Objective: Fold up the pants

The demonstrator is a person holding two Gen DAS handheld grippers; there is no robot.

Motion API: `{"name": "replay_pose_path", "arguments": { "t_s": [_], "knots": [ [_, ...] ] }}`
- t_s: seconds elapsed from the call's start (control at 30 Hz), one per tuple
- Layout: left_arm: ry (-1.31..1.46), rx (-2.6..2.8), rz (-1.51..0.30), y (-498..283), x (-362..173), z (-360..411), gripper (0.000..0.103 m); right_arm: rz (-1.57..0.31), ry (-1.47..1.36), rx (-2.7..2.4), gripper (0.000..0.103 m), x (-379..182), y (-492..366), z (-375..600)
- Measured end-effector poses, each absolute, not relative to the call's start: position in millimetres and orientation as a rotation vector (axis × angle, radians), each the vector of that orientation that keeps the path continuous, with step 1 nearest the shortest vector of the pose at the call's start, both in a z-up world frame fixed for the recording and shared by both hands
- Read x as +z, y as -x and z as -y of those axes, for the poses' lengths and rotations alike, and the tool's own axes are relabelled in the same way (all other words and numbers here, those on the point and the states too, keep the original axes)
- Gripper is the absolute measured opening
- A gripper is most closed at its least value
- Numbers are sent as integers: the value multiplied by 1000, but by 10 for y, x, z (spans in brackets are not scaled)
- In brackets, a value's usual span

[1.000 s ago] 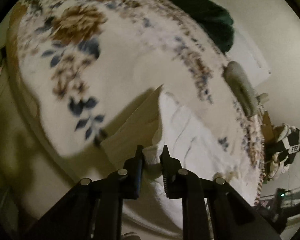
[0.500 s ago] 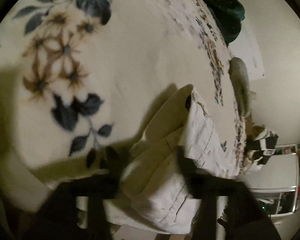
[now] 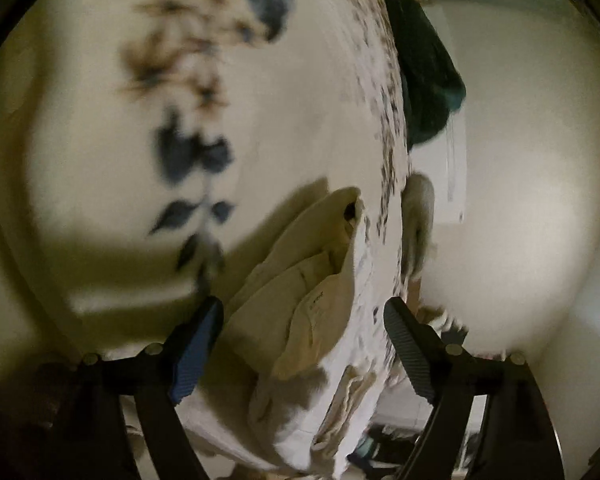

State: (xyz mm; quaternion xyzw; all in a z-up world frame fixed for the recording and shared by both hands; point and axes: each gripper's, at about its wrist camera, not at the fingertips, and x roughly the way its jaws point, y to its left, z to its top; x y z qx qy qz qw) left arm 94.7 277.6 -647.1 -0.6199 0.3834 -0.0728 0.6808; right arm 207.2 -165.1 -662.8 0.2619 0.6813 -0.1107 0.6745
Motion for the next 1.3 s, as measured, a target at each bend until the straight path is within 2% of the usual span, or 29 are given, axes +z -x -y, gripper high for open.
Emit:
{"name": "replay_pose_path", "arguments": {
  "t_s": [0.23, 0.37, 0.53, 0.57, 0.6, 0.7, 0.87, 1.07, 1.17, 1.3],
  "knots": [
    [1323, -159, -920, -983, -6496, -2500, 83, -1535, -573, -236, 103, -6641, -2113, 1589],
    [1333, -110, -886, -1107, -6523, -2480, 84, -1533, -579, -233, 103, -6652, -2129, 1549],
    [1116, -75, -902, -1359, -6293, -2218, 80, -1522, -581, -222, 103, -6639, -2120, 1521],
    [1107, -84, -883, -1386, -6269, -2191, 52, -1519, -579, -219, 103, -6634, -2116, 1523],
    [1086, -88, -890, -1438, -6241, -2133, 18, -1516, -578, -216, 103, -6629, -2108, 1531],
    [987, -114, -848, -1512, -5997, -1986, 17, -1498, -567, -216, 103, -6593, -2068, 1606],
    [804, -233, -778, -1415, -5203, -1637, 17, -1454, -535, -234, 103, -6468, -1953, 1901],
    [602, -533, -718, -1284, -4105, -378, 17, -1414, -595, -297, 103, -6341, -1627, 2692],
    [560, -674, -754, -1238, -4007, 475, 17, -1391, -624, -346, 103, -6232, -1383, 3196],
    [496, -787, -872, -1181, -4301, 1587, 17, -1367, -617, -414, 103, -6087, -1057, 3878]
  ]
}}
